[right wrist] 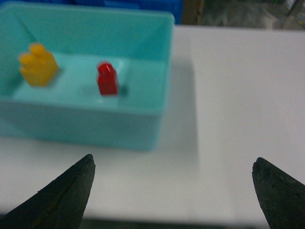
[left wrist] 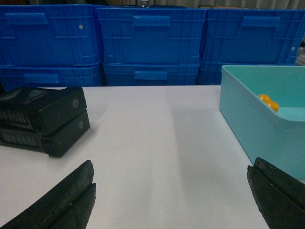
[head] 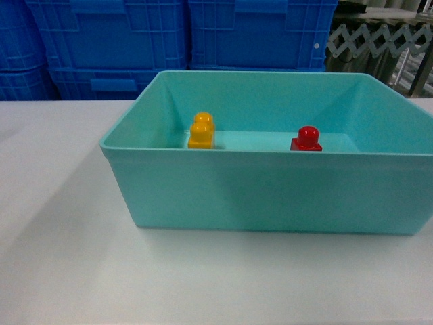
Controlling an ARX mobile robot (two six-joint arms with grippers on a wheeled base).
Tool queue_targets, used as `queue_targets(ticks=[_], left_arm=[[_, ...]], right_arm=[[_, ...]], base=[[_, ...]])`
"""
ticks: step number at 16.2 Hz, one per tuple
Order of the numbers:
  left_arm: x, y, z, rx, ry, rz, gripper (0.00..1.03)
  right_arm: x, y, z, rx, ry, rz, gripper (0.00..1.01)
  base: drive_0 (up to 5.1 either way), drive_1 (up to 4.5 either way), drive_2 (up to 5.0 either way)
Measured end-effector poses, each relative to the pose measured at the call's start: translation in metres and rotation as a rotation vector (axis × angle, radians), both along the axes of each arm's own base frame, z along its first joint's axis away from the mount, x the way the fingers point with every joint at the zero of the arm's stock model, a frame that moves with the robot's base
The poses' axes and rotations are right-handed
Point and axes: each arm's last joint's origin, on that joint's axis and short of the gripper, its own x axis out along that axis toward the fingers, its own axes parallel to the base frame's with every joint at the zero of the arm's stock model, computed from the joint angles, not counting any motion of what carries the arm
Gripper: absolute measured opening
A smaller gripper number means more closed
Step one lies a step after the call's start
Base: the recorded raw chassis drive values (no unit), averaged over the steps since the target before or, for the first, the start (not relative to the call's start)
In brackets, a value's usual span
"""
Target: Pick red block from blue box to shelf
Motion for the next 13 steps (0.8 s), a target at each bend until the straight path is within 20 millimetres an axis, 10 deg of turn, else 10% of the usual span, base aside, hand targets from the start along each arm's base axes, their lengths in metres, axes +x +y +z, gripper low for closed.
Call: queue_targets(ticks=[4, 9, 13], left_arm=[[0.000, 0.000, 0.000, 0.000, 0.000, 0.000, 0.98], [0.000, 0.000, 0.000, 0.000, 0.000, 0.000, 0.98], [0.000, 0.000, 0.000, 0.000, 0.000, 0.000, 0.98]], right_arm=[[0.096, 0.043, 0.098, 0.068, -0.008, 0.061, 0.98], [0.209, 0.106, 0.059, 0.040, 0.332, 0.128, 0.98], [0.245, 0.120, 0.043, 0.013, 0.369, 0.112, 0.98]], base=[[0.0, 0.00, 0.0], [0.0, 0.00, 0.0], [0.0, 0.00, 0.0]])
